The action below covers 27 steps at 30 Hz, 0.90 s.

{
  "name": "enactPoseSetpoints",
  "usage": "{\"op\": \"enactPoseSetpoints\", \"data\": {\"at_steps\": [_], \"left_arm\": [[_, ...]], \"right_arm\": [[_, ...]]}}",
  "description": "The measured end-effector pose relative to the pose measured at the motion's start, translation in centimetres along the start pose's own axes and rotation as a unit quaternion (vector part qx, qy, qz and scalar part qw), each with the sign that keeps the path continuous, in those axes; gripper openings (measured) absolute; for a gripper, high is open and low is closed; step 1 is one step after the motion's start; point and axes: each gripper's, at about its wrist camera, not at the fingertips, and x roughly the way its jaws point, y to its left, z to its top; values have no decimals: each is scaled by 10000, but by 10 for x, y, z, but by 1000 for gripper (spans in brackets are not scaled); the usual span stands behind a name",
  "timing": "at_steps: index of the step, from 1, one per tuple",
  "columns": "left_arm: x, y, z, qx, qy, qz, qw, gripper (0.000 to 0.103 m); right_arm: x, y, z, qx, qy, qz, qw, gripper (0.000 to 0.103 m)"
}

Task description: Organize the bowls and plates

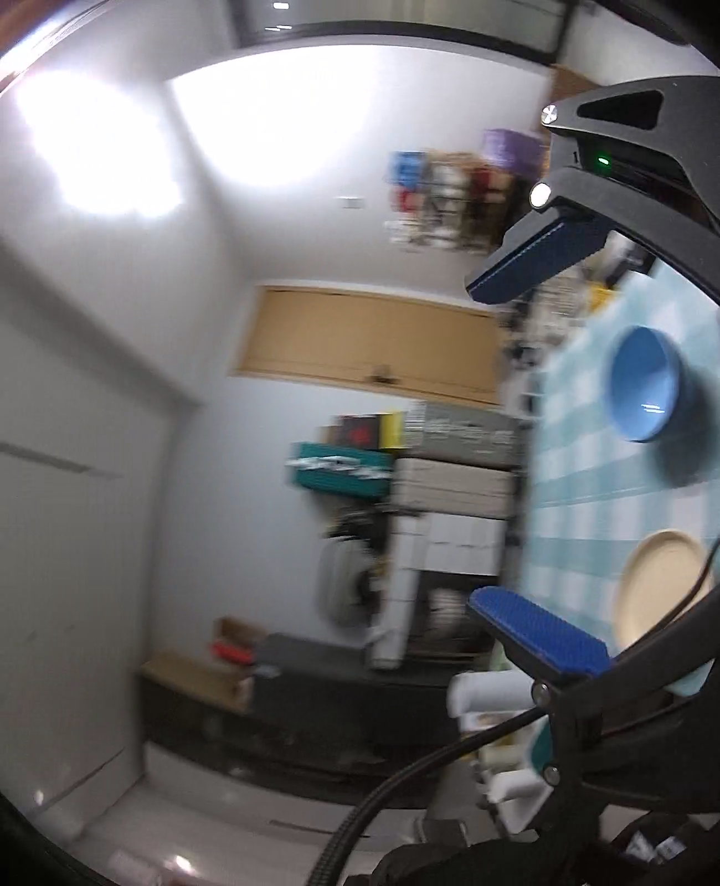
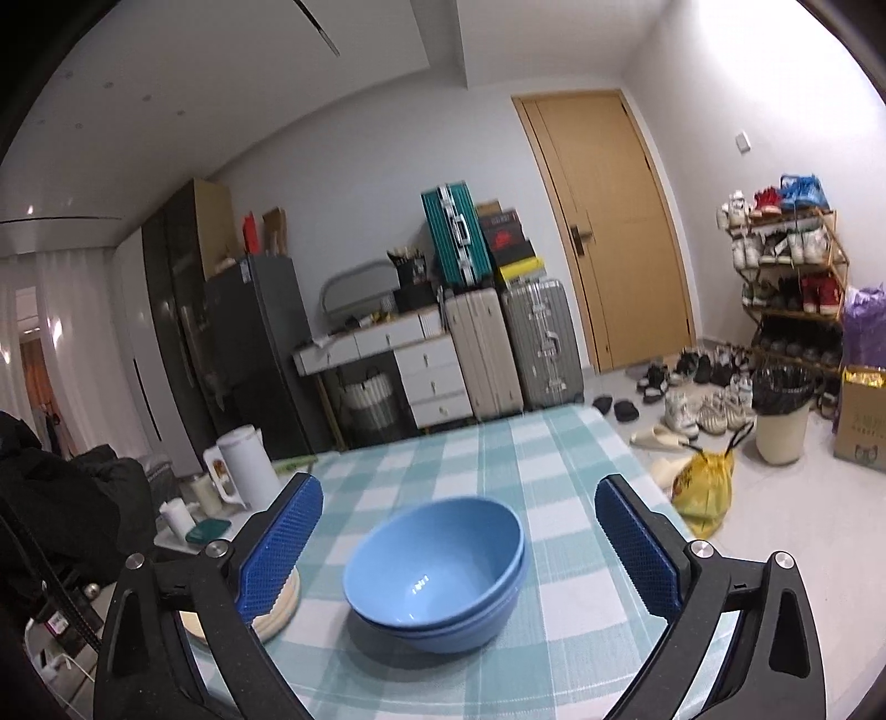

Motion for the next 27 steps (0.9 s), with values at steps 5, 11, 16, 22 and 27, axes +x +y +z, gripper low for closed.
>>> {"op": "enactPoseSetpoints", "data": {"at_steps": [5, 11, 16, 22, 27], "left_arm": [[-29, 41, 44, -695, -248, -33, 9973, 103], [74, 48, -15, -604, 1260, 414, 9893, 103], [189, 54, -126, -814, 2718, 805, 9555, 103], [260, 30, -212, -580, 3714, 962, 9217, 103], [294, 6, -249, -54, 4241, 1028, 8998, 103]], "right_arm": [[-5, 4, 5, 82, 52, -55, 9999, 102], [13, -1, -7, 82, 483, -130, 9987, 102], [24, -13, -20, 124, 588, -109, 9981, 102], [62, -29, -27, 56, 956, -163, 9953, 102], [109, -47, -29, 253, 1526, -64, 9879, 102]]}}
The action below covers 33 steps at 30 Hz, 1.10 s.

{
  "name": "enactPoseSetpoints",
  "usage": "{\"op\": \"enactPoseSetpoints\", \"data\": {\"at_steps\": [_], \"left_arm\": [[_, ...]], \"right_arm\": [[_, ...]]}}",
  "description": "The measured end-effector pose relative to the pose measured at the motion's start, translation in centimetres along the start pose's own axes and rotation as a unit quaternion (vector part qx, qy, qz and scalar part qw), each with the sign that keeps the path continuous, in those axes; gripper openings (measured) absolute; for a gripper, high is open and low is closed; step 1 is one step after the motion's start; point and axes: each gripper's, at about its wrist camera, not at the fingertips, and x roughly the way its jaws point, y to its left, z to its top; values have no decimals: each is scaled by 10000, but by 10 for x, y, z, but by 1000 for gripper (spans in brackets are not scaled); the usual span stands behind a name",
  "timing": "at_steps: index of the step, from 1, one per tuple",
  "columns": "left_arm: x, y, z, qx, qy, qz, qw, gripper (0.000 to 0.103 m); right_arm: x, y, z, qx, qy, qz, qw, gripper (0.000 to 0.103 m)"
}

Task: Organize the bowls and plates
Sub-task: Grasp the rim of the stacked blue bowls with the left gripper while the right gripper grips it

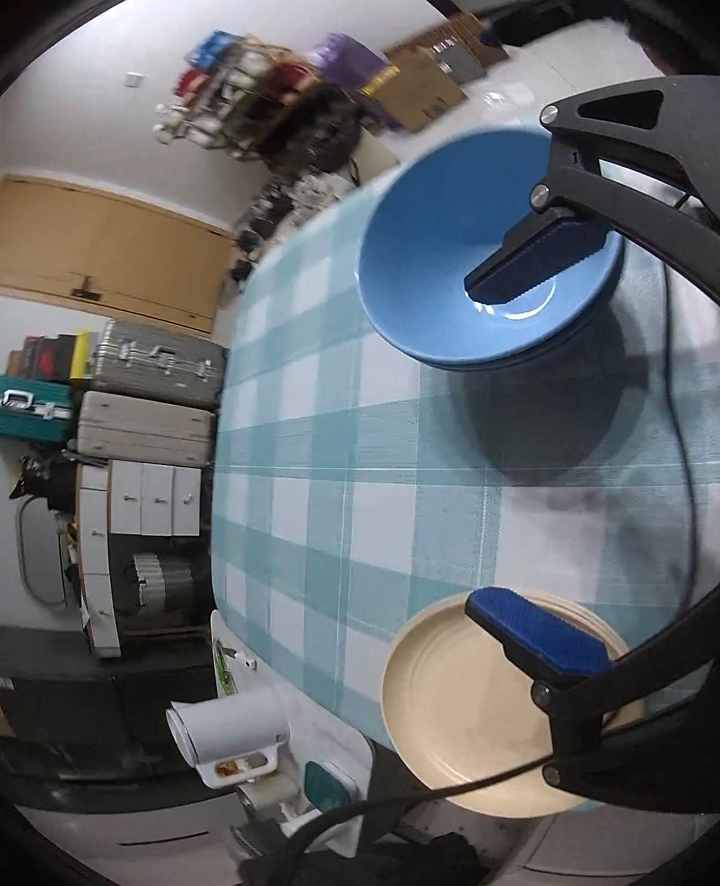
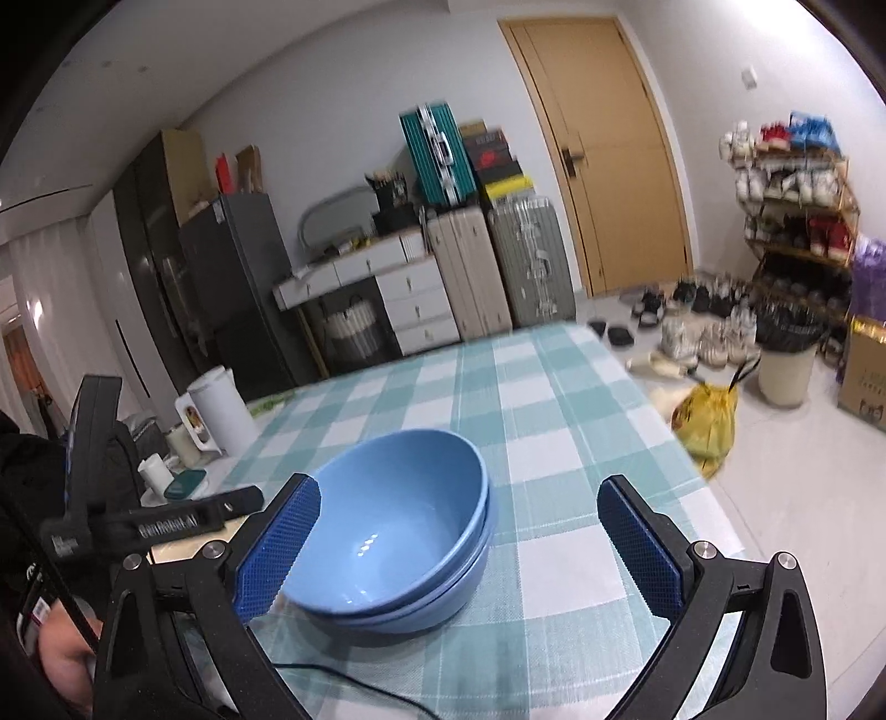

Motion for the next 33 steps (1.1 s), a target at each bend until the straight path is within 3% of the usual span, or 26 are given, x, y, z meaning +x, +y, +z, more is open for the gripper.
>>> {"op": "enactPoseSetpoints", "data": {"at_steps": [4, 8, 13, 17, 20, 23, 25, 33], "left_arm": [[30, -2, 2, 50, 476, 296, 9984, 103], [61, 5, 1, -176, 1148, -111, 9932, 103], [74, 2, -2, -168, 1356, -157, 9905, 103], [79, -3, 0, -73, 1487, -239, 9886, 103], [83, -3, -1, -170, 1608, -609, 9850, 103], [86, -8, -2, -130, 1621, -729, 9840, 97], [85, -10, -2, -114, 1598, -813, 9837, 88], [94, -18, -3, -158, 1875, -1179, 9750, 88]], "right_arm": [[50, -22, 10, 490, 943, 456, 9933, 102], [93, -35, 11, 867, 1752, 876, 9768, 102], [132, -43, 4, 1166, 2325, 1154, 9587, 102], [150, -51, -3, 1359, 2493, 1075, 9528, 101], [159, -54, -9, 1441, 2625, 1058, 9482, 93], [167, -57, -16, 1597, 2763, 1185, 9403, 86], [168, -57, -18, 1684, 2746, 1281, 9380, 86], [172, -47, -19, 1559, 2762, 1372, 9384, 86]]}}
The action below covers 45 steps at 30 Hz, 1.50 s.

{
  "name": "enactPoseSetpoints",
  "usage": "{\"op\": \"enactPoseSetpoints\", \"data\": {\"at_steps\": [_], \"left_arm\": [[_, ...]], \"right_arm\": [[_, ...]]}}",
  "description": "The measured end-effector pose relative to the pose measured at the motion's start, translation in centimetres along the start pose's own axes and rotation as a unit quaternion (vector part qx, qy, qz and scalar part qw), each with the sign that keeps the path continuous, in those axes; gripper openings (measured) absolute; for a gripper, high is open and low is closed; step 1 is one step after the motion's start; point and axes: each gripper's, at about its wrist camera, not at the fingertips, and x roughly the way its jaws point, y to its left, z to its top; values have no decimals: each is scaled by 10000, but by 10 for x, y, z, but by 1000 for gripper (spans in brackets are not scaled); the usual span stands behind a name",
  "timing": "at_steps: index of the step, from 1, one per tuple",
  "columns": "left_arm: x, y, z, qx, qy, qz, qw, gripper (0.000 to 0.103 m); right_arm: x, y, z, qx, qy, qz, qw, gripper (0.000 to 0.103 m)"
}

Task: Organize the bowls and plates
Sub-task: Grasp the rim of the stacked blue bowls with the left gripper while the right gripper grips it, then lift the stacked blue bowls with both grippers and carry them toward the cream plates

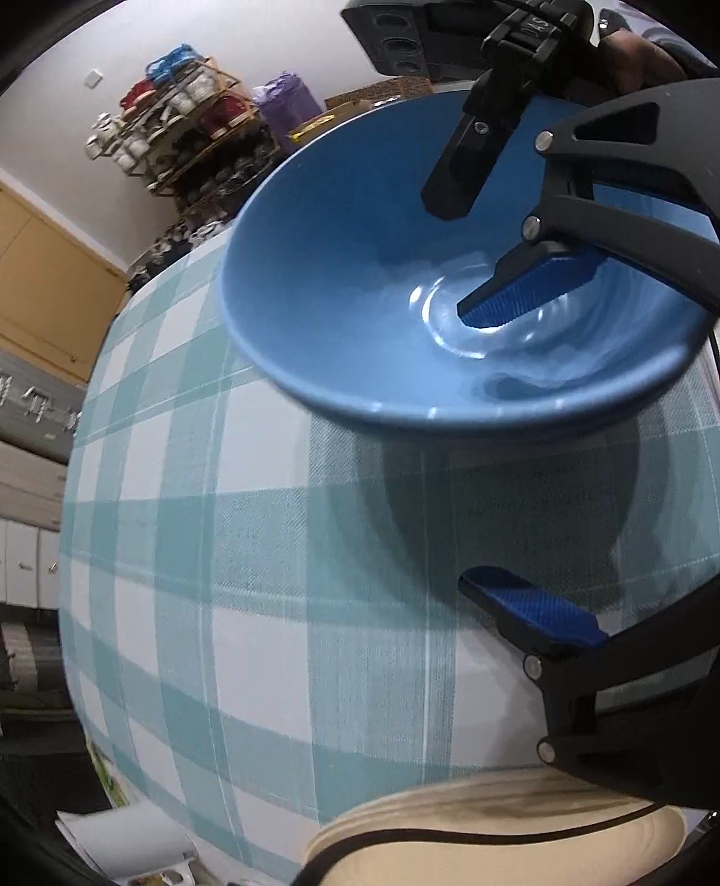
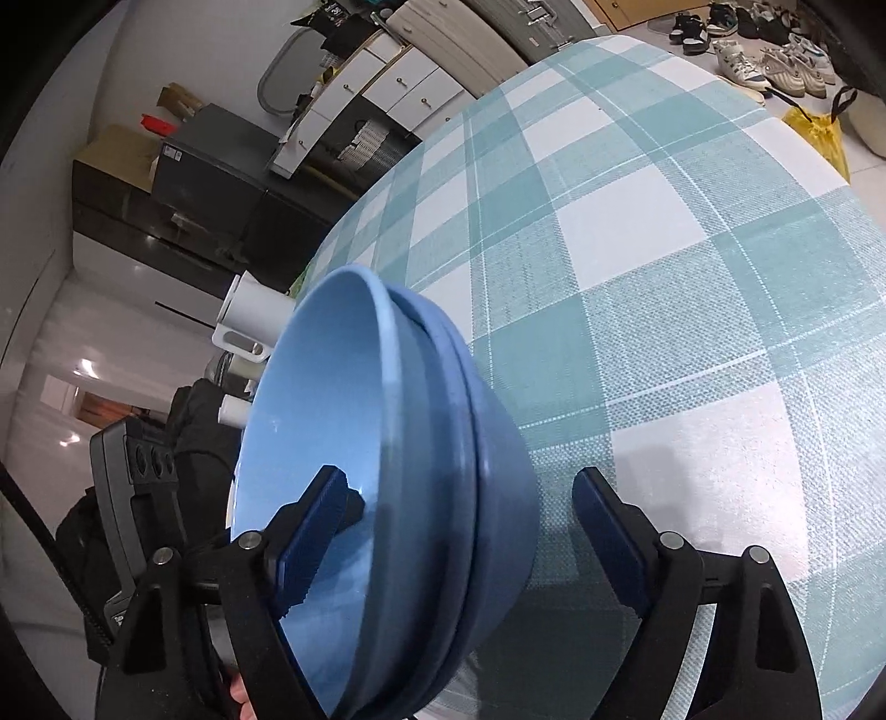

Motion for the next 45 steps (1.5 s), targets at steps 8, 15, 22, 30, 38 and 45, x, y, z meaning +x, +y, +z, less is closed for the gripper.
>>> {"op": "enactPoseSetpoints", "data": {"at_steps": [8, 15, 22, 30, 38, 45], "left_arm": [[13, -9, 2, 127, 245, -305, 9992, 68], [9, -23, -2, 628, 326, -211, 9973, 40], [3, -20, -3, 552, 352, -131, 9978, 38], [0, -11, 0, 385, 503, -302, 9975, 38], [3, -8, 2, 707, 494, -62, 9963, 30], [0, -20, 13, 1403, 727, 528, 9860, 21]], "right_arm": [[7, 6, -1, -120, 28, -75, 9999, 66], [3, 11, -6, -378, -22, -614, 9974, 43], [4, 7, -1, -187, 311, -491, 9981, 32], [14, 14, 8, -536, 682, -723, 9936, 22], [27, 27, 15, -991, 1045, -1175, 9826, 21], [35, 50, 18, -1711, 1405, -1851, 9574, 21]]}}
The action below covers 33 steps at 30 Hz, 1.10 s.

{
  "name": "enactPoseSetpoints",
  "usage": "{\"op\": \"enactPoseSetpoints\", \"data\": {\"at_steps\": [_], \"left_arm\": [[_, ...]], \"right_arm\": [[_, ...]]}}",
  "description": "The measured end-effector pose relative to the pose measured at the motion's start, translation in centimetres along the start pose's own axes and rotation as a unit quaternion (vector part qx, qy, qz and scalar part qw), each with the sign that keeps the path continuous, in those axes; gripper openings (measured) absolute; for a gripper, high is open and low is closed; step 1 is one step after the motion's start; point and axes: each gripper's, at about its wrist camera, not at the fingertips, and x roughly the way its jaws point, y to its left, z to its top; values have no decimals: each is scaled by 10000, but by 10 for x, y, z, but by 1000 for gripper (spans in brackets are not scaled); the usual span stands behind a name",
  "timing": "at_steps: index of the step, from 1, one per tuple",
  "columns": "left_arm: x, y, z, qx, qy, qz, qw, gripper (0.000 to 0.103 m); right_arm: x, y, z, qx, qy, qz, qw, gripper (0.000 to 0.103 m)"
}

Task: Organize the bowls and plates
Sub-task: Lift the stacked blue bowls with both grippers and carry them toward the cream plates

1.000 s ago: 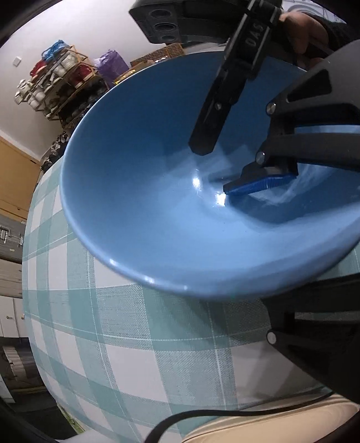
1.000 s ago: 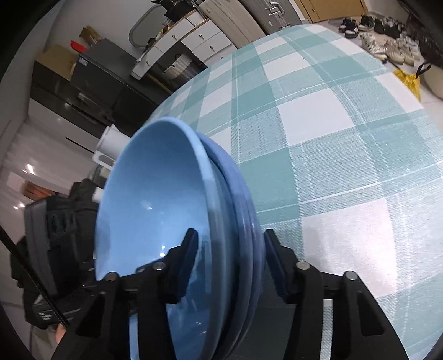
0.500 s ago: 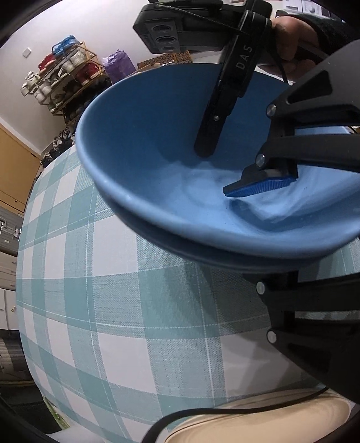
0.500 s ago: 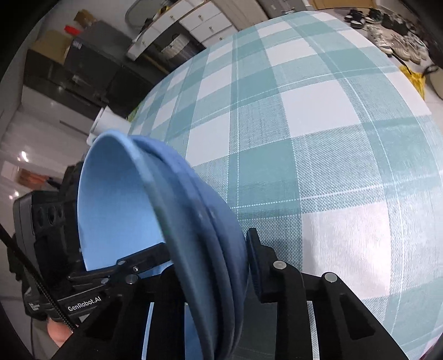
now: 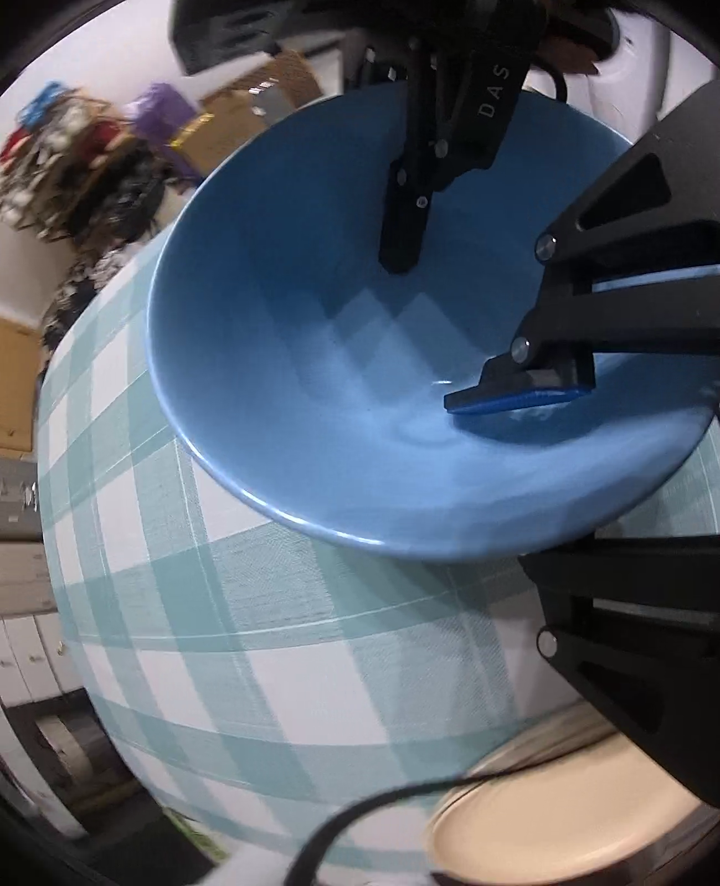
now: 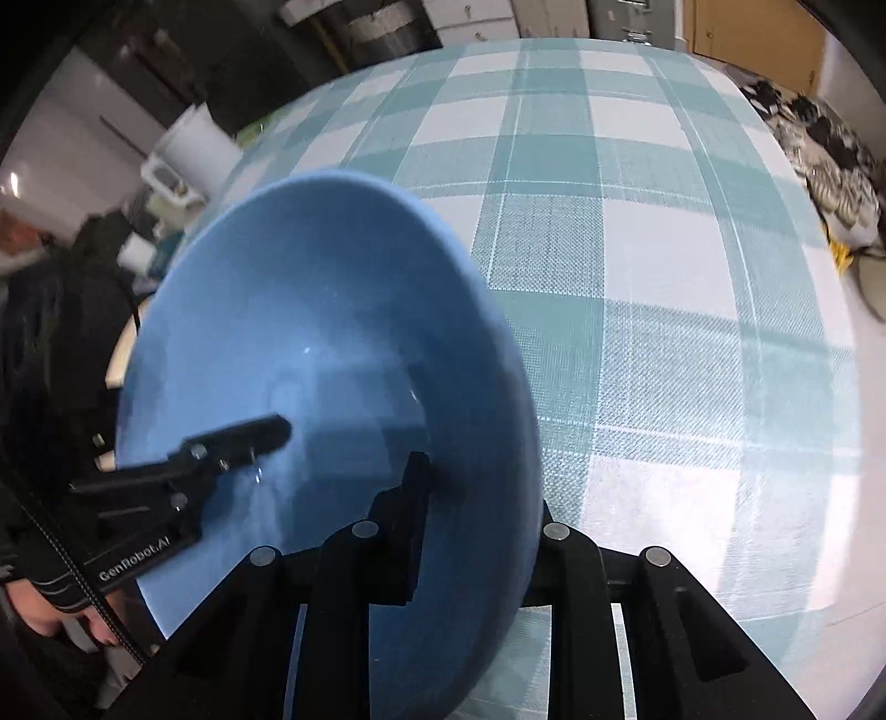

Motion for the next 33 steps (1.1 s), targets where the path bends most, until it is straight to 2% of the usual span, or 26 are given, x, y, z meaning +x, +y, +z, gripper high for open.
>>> {"op": "enactPoseSetpoints", "data": {"at_steps": [5, 9, 15, 24, 33], "left_arm": [[-1, -3, 5, 218, 369, 46, 9991, 21], [-3, -17, 6, 600, 633, 204, 9960, 22], [0, -20, 11, 612, 855, 136, 9944, 24], [-26, -13, 13, 557, 805, 125, 9951, 24], [-75, 35, 3, 87, 516, 214, 9984, 24]], "right_arm": [[-1, -3, 7, 29, 168, -122, 9998, 20], [1, -8, 11, 171, 260, -61, 9995, 20], [1, -4, 18, -21, 426, -354, 9985, 21], [-23, 12, 31, -150, 305, -371, 9987, 21], [-44, 85, 62, -660, 119, -403, 9969, 21]]}}
